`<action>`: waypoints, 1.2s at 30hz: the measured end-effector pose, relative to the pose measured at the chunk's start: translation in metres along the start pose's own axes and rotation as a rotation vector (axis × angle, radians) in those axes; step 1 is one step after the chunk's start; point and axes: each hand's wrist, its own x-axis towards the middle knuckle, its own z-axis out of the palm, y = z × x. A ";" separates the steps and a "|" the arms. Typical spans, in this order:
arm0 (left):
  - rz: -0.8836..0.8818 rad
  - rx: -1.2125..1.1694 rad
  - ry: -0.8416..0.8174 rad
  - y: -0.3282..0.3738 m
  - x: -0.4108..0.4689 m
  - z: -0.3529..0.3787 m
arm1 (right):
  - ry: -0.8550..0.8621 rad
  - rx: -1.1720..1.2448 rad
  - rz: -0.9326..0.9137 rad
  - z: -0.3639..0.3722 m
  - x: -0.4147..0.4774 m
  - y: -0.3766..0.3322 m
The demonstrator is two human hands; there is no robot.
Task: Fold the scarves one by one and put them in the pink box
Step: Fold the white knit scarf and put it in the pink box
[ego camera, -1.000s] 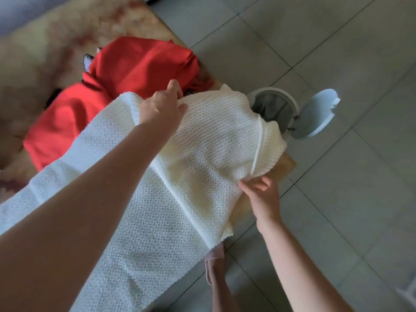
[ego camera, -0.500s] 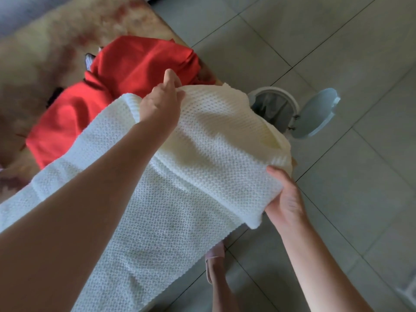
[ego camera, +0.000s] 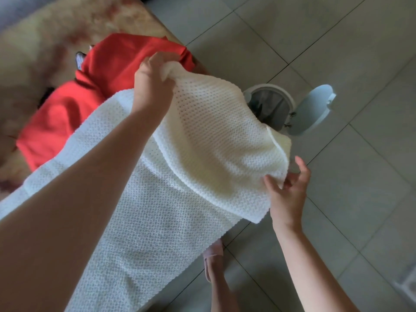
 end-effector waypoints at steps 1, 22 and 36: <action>0.004 -0.007 -0.004 0.001 -0.001 -0.002 | -0.061 0.018 0.042 0.002 -0.004 -0.003; -0.526 0.396 0.141 -0.160 -0.134 -0.181 | -0.564 -0.585 -0.061 0.074 -0.242 0.044; -0.115 0.326 -0.083 -0.122 -0.103 -0.091 | -0.081 -0.372 0.138 0.111 -0.115 0.033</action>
